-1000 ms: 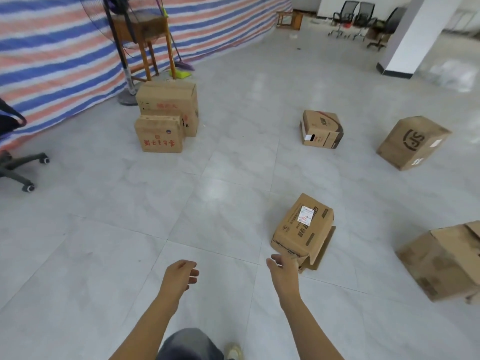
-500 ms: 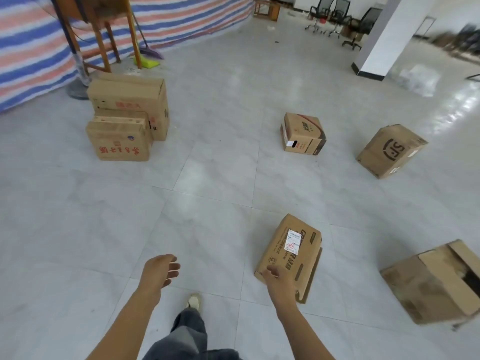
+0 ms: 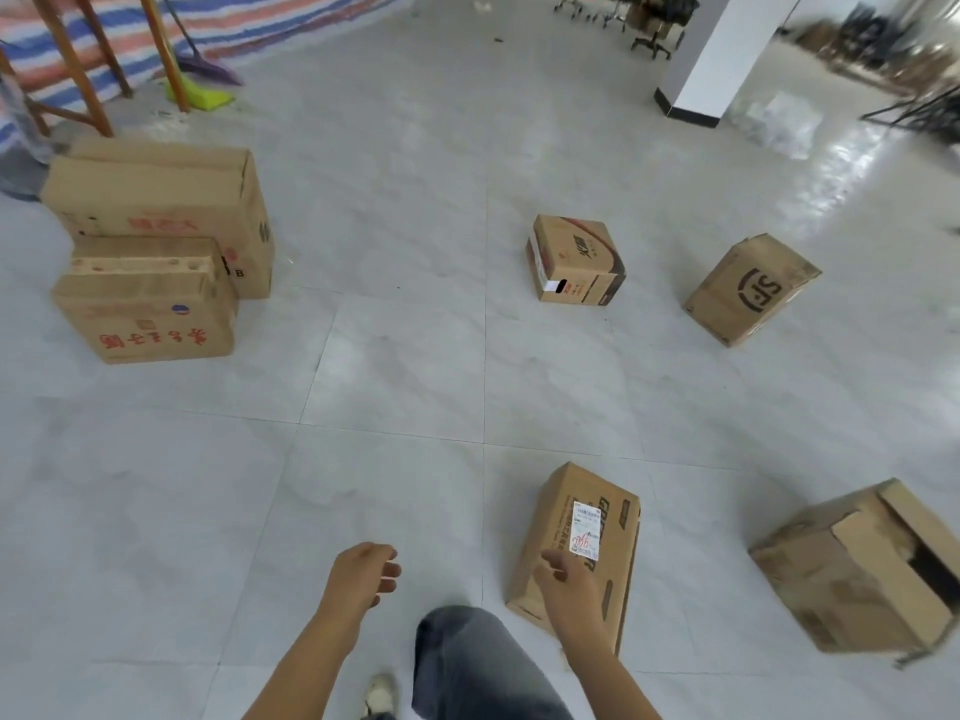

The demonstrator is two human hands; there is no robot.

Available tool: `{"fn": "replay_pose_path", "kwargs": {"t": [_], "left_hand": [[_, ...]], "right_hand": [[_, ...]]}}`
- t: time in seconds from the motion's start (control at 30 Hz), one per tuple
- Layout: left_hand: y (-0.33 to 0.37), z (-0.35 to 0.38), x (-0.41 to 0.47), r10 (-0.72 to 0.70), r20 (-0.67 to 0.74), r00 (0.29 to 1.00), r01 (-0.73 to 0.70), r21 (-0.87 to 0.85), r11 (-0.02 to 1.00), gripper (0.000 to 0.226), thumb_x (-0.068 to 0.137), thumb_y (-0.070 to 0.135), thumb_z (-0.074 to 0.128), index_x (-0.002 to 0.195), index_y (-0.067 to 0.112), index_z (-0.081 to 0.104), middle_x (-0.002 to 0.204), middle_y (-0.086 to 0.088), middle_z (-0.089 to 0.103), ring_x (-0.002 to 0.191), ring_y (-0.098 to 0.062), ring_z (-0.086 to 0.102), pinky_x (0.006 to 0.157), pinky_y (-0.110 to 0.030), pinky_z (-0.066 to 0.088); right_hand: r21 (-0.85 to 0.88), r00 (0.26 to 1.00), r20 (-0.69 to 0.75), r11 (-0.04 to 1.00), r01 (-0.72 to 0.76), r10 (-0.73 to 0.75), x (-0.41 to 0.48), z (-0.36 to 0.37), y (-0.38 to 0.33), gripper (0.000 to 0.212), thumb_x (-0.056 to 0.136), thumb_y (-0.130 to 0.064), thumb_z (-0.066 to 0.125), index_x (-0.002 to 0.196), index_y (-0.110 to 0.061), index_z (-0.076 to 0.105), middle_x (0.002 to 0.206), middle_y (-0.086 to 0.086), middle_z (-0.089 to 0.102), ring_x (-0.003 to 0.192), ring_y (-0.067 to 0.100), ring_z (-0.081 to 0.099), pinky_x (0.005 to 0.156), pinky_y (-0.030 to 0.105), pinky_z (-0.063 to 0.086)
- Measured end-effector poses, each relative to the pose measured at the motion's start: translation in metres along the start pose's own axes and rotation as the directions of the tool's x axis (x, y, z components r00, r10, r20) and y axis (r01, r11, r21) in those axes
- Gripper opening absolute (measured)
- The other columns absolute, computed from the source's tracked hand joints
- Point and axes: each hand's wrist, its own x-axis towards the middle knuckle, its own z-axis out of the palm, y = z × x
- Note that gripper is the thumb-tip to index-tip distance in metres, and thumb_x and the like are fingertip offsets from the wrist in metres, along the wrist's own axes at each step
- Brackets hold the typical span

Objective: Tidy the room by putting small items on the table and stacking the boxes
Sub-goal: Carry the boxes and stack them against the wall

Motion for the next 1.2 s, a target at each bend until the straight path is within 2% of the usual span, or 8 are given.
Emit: {"fn": "replay_pose_path", "kwargs": {"t": [0.07,0.2,0.33,0.6,0.73,0.87,1.03,1.2], "left_hand": [[0.023,0.006,0.021,0.001,-0.017,1.0,-0.001,0.02,1.0,0.012,0.093,0.009,0.05,0.093,0.001,0.059,0.084,-0.014,0.063,0.074,-0.023,0.056,0.063,-0.028,0.041],[0.081,0.018,0.066,0.037,-0.061,0.997,-0.034,0.042,0.999,0.013,0.093,0.009,0.05,0.097,0.0,0.059,0.09,-0.015,0.064,0.078,-0.024,0.057,0.062,-0.027,0.041],[0.153,0.043,0.121,0.067,-0.094,0.993,-0.06,0.075,0.995,0.013,0.093,0.009,0.051,0.096,0.0,0.059,0.085,-0.014,0.063,0.074,-0.024,0.057,0.062,-0.027,0.041],[0.293,0.131,0.201,0.168,-0.048,0.985,-0.163,0.08,0.983,0.013,0.092,0.009,0.051,0.082,0.007,0.06,0.08,-0.011,0.063,0.068,-0.02,0.057,0.062,-0.026,0.041],[0.303,0.166,0.23,0.045,0.064,0.997,-0.056,0.178,0.982,0.015,0.093,0.011,0.05,0.083,0.007,0.06,0.081,-0.011,0.064,0.069,-0.02,0.057,0.064,-0.027,0.042],[0.34,0.174,0.291,-0.1,-0.024,0.995,0.102,0.165,0.981,0.014,0.088,0.006,0.053,0.08,-0.001,0.062,0.065,-0.01,0.063,0.059,-0.022,0.056,0.056,-0.026,0.041],[0.441,0.17,0.373,0.001,-0.009,1.0,0.0,0.098,0.995,0.013,0.094,0.007,0.049,0.089,0.0,0.059,0.076,-0.011,0.061,0.07,-0.023,0.056,0.063,-0.028,0.042],[0.562,0.178,0.443,0.109,0.044,0.993,-0.113,0.088,0.99,0.013,0.093,0.008,0.049,0.096,0.0,0.058,0.078,-0.01,0.062,0.068,-0.02,0.056,0.062,-0.026,0.04]], "right_hand": [[0.023,0.999,-0.015,0.999,-0.034,0.034,0.025,-0.002,-0.011,0.021,0.094,-0.015,0.047,0.11,-0.006,0.059,0.115,0.015,0.061,0.088,0.02,0.057,0.083,0.036,0.049],[0.077,1.0,0.002,0.997,-0.005,0.004,0.094,-0.004,-0.048,0.033,0.094,-0.018,0.049,0.127,-0.011,0.052,0.119,0.002,0.056,0.103,0.014,0.05,0.095,0.03,0.042],[0.155,0.996,-0.023,0.984,0.091,-0.089,0.187,-0.025,-0.111,0.034,0.095,-0.018,0.05,0.128,-0.009,0.051,0.127,0.007,0.053,0.118,0.021,0.05,0.096,0.03,0.04],[0.254,0.998,-0.057,0.967,0.019,-0.004,0.325,-0.073,-0.179,0.029,0.092,-0.015,0.054,0.119,-0.006,0.056,0.121,0.009,0.057,0.111,0.022,0.052,0.09,0.03,0.041],[0.168,0.999,0.007,0.985,-0.039,0.038,0.355,-0.069,-0.188,0.03,0.091,-0.016,0.054,0.12,-0.007,0.057,0.117,0.007,0.057,0.112,0.021,0.053,0.087,0.026,0.039],[0.177,0.996,0.014,0.98,-0.088,0.087,0.413,-0.068,-0.217,0.032,0.091,-0.017,0.054,0.122,-0.007,0.056,0.115,0.006,0.055,0.1,0.015,0.048,0.084,0.025,0.037],[0.205,0.992,-0.06,0.974,-0.097,0.112,0.489,-0.069,-0.279,0.032,0.092,-0.015,0.055,0.122,-0.007,0.055,0.121,0.009,0.055,0.113,0.022,0.051,0.092,0.028,0.039],[0.228,0.98,-0.126,0.966,-0.124,0.155,0.554,-0.07,-0.361,0.035,0.092,-0.016,0.054,0.126,-0.007,0.053,0.128,0.01,0.053,0.116,0.023,0.051,0.092,0.028,0.04]]}}
